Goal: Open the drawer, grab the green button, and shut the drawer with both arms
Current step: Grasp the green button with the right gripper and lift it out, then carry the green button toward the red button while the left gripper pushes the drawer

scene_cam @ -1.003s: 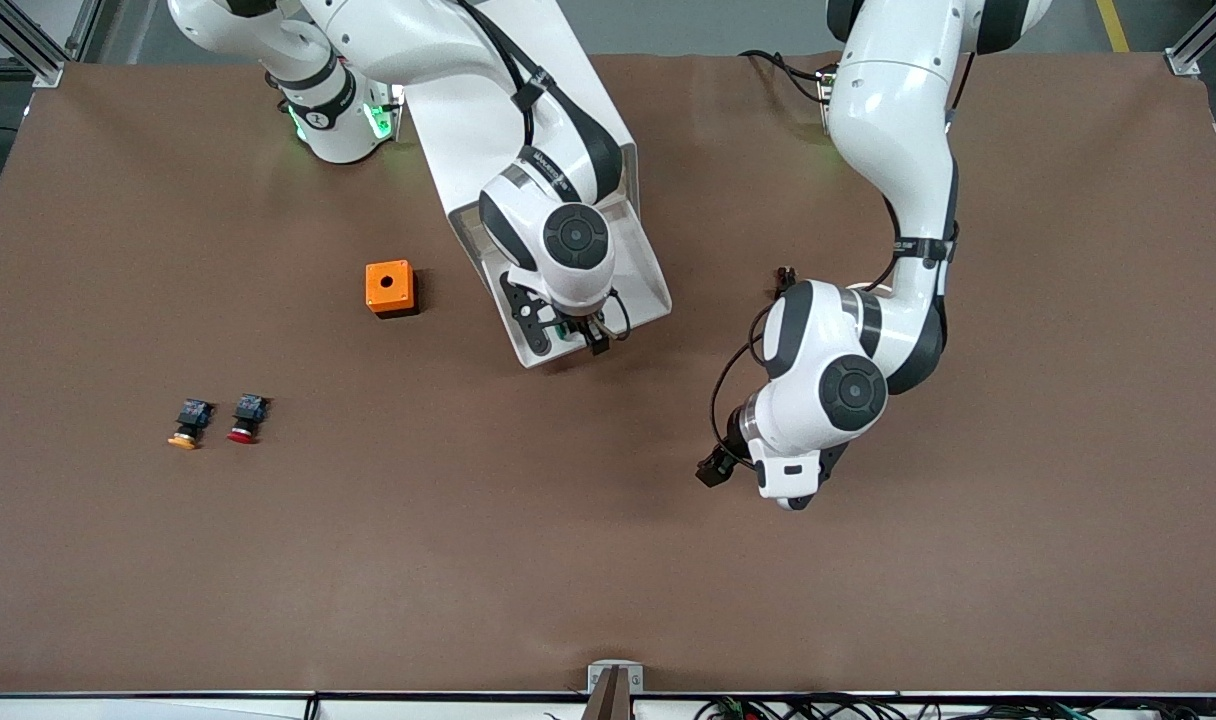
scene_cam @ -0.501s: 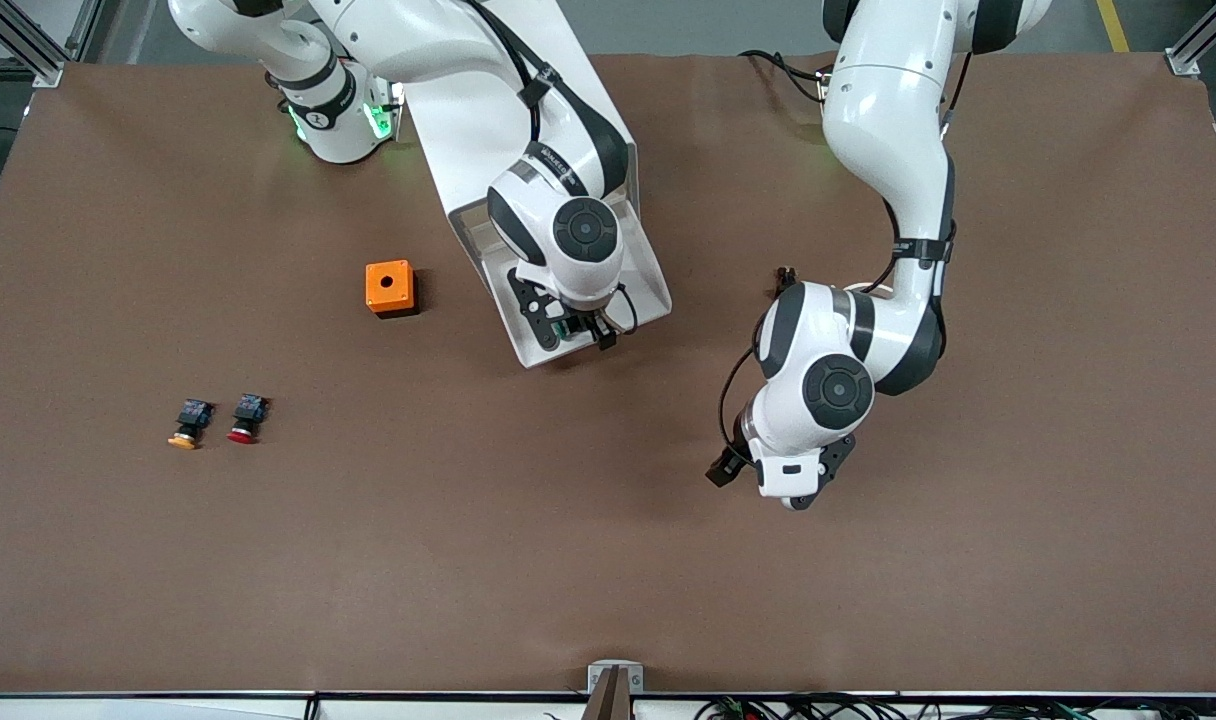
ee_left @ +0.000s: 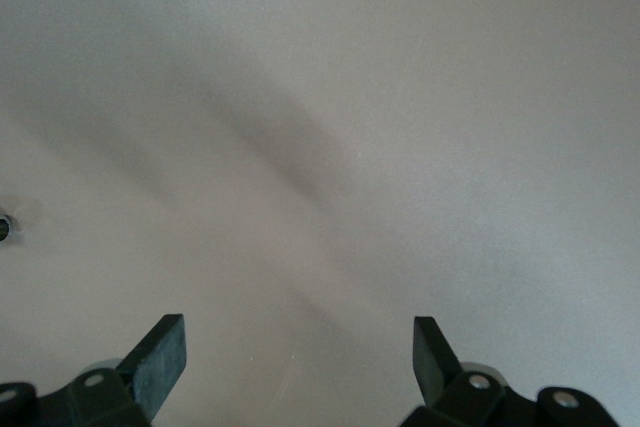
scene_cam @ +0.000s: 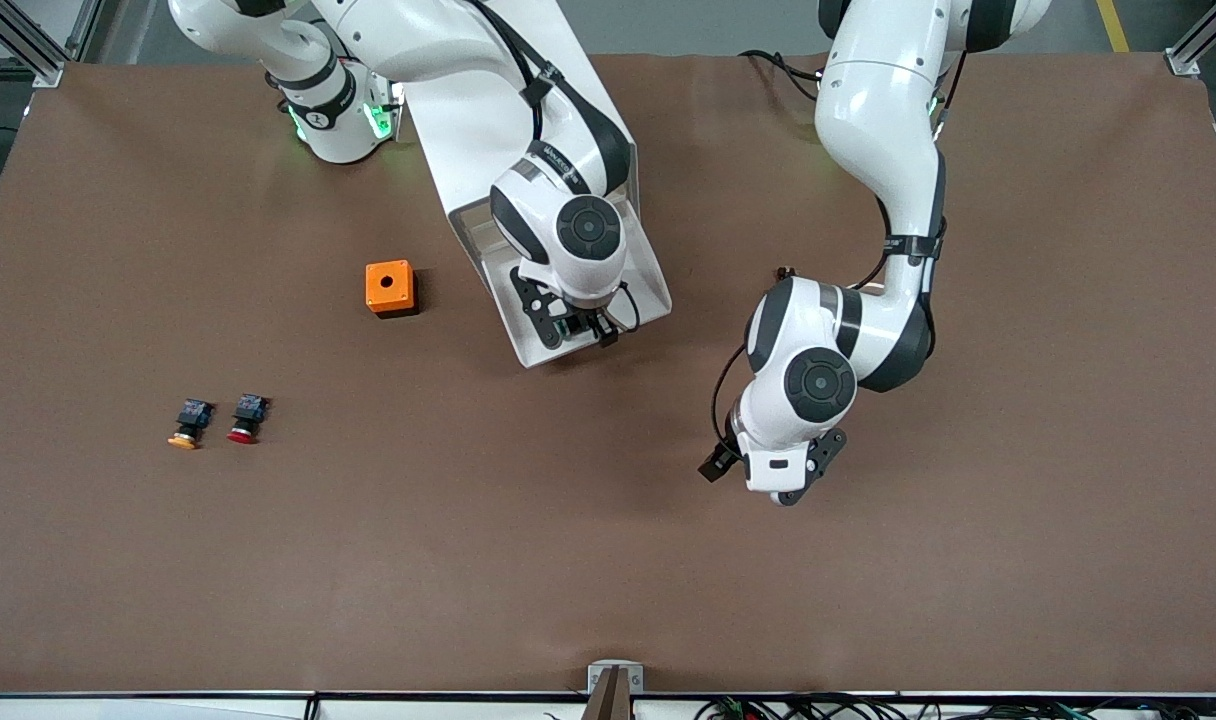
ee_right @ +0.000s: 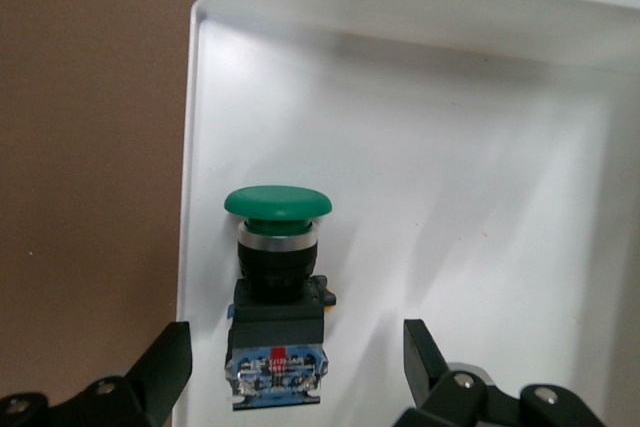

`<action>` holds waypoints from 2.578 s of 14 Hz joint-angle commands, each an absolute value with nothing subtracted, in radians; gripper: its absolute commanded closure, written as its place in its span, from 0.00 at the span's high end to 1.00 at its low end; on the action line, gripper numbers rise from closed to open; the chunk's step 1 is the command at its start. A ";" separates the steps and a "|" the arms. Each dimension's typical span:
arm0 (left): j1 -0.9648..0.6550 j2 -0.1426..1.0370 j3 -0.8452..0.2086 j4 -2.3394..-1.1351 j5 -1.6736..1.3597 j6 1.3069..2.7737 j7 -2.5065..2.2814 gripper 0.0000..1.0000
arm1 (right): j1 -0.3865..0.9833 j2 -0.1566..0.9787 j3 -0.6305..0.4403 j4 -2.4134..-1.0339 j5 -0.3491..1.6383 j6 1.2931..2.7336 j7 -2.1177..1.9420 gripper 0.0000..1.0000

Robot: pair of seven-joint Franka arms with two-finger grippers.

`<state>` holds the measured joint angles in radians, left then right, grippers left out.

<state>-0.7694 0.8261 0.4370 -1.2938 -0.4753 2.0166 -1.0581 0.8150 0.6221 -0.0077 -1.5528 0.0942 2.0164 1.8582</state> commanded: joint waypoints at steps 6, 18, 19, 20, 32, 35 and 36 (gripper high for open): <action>-0.782 0.811 0.445 -1.305 -0.451 2.008 -1.062 1.00 | 0.831 0.646 -0.015 -1.525 0.095 2.028 1.855 0.37; -0.788 0.821 0.445 -1.307 -0.451 2.011 -1.057 1.00 | 0.678 0.595 -0.028 -1.260 0.112 1.688 1.570 0.00; -0.790 0.821 0.445 -1.307 -0.451 2.011 -1.057 1.00 | 0.634 0.557 -0.026 -1.259 0.112 1.668 1.477 0.00; -0.792 0.815 0.443 -1.307 -0.451 2.011 -1.060 1.00 | 0.599 0.513 -0.026 -1.270 0.113 1.658 1.391 0.00; -0.923 0.867 0.365 -1.310 -0.390 2.063 -1.042 1.00 | 0.143 0.239 -0.025 -1.526 0.042 1.565 0.433 0.00; -0.925 0.871 0.316 -1.308 -0.377 2.082 -1.045 1.00 | 0.103 0.201 -0.026 -1.733 0.031 1.779 0.331 0.00; -0.925 0.868 0.296 -1.308 -0.379 2.076 -1.051 1.00 | 0.100 0.193 -0.026 -1.794 0.028 1.851 0.321 0.00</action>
<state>-0.9261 0.8736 0.3235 -1.3112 -0.4036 2.0716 -1.0511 0.1177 0.2591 -0.0471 -1.6256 0.0483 1.7246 0.3531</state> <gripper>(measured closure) 0.000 0.581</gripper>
